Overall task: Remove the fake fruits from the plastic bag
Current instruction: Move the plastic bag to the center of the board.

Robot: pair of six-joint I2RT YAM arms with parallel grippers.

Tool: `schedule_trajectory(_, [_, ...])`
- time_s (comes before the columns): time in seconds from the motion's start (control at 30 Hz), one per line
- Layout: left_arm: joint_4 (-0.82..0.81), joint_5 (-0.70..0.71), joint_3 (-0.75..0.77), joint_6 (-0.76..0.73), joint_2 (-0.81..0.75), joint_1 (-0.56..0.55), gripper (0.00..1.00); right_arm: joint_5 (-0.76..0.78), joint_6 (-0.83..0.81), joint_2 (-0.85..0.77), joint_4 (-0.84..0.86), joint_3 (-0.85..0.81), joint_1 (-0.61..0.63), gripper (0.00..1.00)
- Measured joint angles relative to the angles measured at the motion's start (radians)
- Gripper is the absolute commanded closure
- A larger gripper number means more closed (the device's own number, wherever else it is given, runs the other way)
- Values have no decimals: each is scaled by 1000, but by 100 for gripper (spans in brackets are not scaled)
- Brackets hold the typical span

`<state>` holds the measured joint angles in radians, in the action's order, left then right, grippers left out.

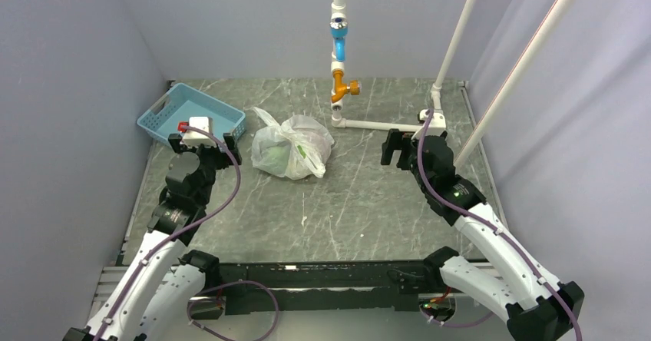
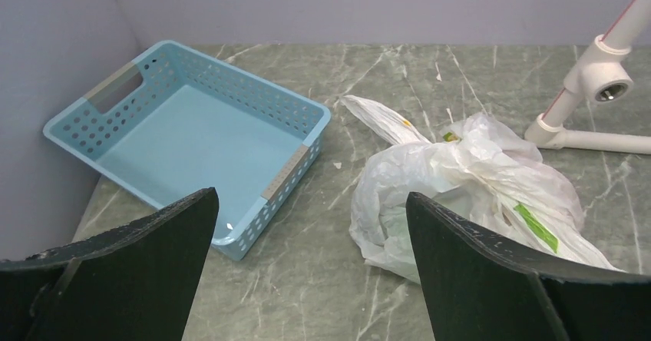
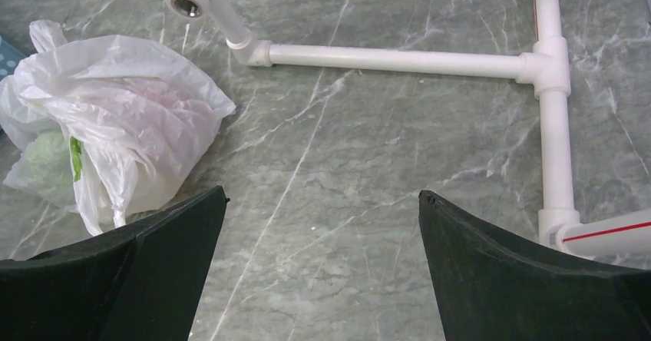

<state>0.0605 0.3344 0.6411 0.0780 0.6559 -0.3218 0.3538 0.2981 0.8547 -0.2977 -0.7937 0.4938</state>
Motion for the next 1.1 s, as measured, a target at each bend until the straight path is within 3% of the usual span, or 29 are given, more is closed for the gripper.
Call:
schedule_trajectory(0.23, [18, 5, 11, -31, 3, -44, 1, -13, 22, 50, 9, -10, 7, 0])
schedule_trajectory(0.53, [36, 51, 27, -41, 46, -76, 1, -202, 90, 153, 148, 21, 27, 0])
schedule_trajectory(0.9, [65, 47, 38, -42, 92, -81, 1, -178, 79, 529, 340, 29, 301, 1])
schedule_trajectory(1.1, [84, -1, 58, -80, 156, -82, 1, -66, -19, 743, 405, -98, 396, 7])
